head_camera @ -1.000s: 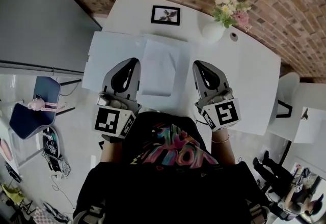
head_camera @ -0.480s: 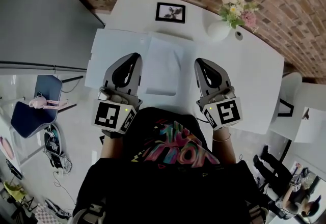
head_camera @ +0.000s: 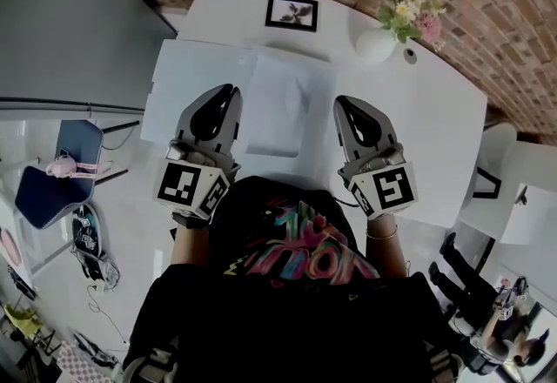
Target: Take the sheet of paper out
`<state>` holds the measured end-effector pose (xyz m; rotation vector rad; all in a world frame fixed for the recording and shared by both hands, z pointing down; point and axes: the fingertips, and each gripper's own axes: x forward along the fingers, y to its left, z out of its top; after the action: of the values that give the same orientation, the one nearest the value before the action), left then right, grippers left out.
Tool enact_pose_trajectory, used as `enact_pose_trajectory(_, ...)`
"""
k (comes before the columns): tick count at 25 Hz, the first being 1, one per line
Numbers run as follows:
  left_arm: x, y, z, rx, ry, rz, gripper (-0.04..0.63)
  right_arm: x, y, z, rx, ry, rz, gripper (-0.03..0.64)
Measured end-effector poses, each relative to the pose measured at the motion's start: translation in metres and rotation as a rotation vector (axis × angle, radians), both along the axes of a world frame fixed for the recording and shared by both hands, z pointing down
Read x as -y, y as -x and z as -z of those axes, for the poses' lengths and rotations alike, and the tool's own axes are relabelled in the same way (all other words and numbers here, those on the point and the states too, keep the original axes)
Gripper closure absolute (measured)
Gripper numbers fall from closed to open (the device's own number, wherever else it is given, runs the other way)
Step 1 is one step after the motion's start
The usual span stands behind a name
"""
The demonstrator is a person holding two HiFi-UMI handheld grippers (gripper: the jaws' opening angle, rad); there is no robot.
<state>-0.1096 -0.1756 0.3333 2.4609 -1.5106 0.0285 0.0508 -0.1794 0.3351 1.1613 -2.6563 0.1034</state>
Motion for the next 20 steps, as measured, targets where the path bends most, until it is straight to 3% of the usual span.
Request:
enact_pose_trajectory(2, -0.001, 0.002, -0.007, -0.004, 0.011, 0.000, 0.557, -0.001, 0.002, -0.003, -0.002, 0.003, 0.009, 0.595)
enact_pose_trajectory(5, 0.004, -0.008, -0.020, -0.026, 0.046, -0.022, 0.488, 0.000, -0.002, -0.007, -0.010, 0.005, 0.023, 0.595)
enact_pose_trajectory(20, 0.014, -0.018, -0.142, -0.070, 0.354, -0.134, 0.394, 0.000, -0.006, -0.043, -0.002, 0.096, -0.003, 0.595)
